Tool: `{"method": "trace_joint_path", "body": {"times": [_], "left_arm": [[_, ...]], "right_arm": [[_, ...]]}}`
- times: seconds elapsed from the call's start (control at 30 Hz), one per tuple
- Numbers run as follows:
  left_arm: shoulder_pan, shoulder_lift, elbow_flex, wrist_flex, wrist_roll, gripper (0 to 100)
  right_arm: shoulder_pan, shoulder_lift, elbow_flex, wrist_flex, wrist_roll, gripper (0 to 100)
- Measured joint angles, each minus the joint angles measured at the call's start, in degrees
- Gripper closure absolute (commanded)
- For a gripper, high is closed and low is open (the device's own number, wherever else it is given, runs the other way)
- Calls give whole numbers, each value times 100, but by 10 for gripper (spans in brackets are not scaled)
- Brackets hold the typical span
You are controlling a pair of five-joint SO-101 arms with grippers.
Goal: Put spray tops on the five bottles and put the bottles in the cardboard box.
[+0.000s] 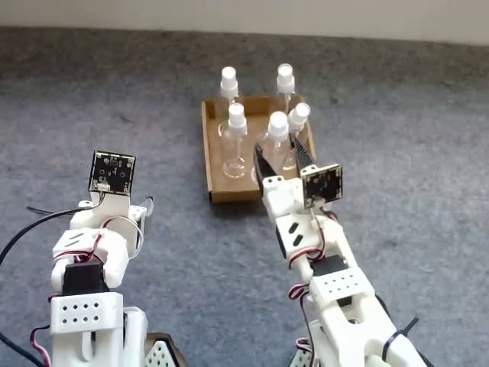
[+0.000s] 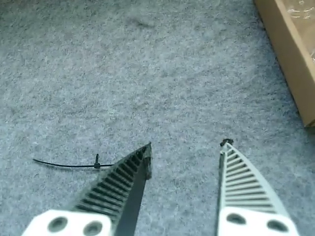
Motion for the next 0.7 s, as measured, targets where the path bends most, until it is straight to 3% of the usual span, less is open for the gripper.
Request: {"method": "trace_joint_path", "body": {"times": [0.7], "left_arm": [[0,0,0,0,18,790]], "right_arm": [[9,1327,-378,-88,0,995]]}}
